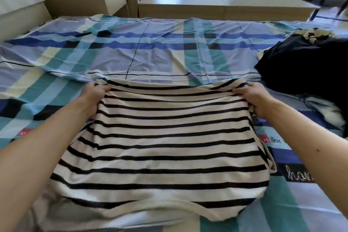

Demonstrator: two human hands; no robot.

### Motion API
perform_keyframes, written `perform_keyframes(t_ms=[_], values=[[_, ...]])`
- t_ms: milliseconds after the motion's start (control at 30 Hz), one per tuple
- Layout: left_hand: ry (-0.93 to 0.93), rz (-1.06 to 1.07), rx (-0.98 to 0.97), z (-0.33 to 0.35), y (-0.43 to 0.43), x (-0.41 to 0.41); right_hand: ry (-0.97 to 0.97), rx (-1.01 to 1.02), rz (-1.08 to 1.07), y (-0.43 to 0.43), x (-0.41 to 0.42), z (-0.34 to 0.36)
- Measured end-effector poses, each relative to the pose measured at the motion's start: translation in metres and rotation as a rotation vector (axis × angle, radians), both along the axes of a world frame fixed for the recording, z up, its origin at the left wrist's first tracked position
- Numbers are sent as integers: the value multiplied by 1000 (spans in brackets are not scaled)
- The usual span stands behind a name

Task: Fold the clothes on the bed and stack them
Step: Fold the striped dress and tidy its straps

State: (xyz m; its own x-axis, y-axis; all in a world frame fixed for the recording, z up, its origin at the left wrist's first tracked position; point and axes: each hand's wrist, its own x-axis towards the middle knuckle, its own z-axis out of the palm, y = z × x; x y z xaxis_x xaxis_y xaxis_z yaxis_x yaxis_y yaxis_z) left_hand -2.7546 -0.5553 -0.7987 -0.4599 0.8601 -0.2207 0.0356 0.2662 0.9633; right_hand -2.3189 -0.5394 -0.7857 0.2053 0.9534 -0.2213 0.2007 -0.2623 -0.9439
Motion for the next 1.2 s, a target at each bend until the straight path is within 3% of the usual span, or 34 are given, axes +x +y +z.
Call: perform_keyframes(t_ms=[133, 267, 300, 500, 667, 833, 1033, 1133, 1200], values=[[96, 27, -25, -7, 0, -9, -18, -5, -29, 2, 16, -10], [628, -21, -172, -7, -6, -7, -30, -171, 182, -8, 21, -9], [690, -57, -192, -3, -10, -4, -32, -195, 221, -13, 21, -5], [453, -62, -160, -2, -36, -2, 82, -270, 240, -45, 17, 12], [11, -67, 38, 18, -47, -4, 201, -258, 234, -59, 12, 24], [-187, -132, 223, 40, -68, -7, 349, -169, 290, -68, 15, 30], [-221, -140, 286, 64, -86, -18, 614, 24, 401, -73, 17, 40], [-1, -306, 224, 63, -98, -25, 612, 32, 500, -80, 10, 50], [184, -419, 138, 58, -104, -26, 506, 12, 555, -83, 8, 55]])
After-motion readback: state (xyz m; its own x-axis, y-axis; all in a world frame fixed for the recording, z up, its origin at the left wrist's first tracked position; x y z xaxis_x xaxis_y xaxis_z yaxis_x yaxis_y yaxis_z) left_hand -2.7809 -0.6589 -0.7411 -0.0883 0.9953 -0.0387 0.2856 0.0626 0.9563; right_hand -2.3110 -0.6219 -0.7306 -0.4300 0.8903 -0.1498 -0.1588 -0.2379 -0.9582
